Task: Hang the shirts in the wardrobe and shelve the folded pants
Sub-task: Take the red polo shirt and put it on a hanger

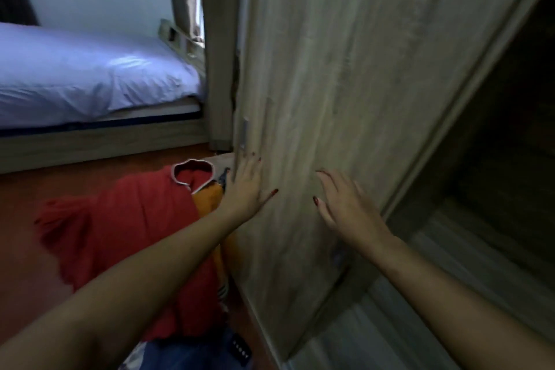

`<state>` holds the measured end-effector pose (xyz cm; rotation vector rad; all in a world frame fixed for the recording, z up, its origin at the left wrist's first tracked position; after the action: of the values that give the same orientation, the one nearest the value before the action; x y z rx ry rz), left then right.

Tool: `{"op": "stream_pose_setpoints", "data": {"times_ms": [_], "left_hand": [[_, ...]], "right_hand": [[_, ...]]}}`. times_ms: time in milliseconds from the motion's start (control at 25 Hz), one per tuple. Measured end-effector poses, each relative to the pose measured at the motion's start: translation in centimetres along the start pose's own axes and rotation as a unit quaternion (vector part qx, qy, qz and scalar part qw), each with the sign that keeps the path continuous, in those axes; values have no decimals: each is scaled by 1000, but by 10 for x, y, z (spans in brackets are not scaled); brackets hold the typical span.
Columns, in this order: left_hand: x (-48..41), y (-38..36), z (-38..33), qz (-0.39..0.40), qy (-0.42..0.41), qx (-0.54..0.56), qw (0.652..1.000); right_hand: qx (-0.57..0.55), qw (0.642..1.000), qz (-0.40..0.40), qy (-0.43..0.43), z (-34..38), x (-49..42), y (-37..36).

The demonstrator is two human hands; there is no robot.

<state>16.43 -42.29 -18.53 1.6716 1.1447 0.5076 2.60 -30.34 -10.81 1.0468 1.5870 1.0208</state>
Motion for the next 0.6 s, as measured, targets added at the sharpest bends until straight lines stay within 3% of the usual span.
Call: {"op": "stream_pose_setpoints", "data": {"times_ms": [240,400,480,600], "left_hand": [[51,88,233,-77,215,-34,973],[100,92,344,40,414,-17,909],[109,80,359,87,439,15,894],[100,72,350,64,403,44,912]], "right_hand": [[-288,954,60,58,117,-123,-52],[-350,932,72,61,187,-192,-83],[-351,932,83,38,204,-215,-99],[-335,934,119,21,215,-240,-133]]}}
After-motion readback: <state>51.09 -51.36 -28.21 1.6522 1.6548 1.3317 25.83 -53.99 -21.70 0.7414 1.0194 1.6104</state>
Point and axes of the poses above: each hand's wrist, its own x-axis away from the middle knuckle, its own y-axis out of the back of the hand, z = x × y, the point moved 8 cm from there along -x, towards the middle knuckle, and after that the axes turned 9 degrees about z, right-handed, at the moved point
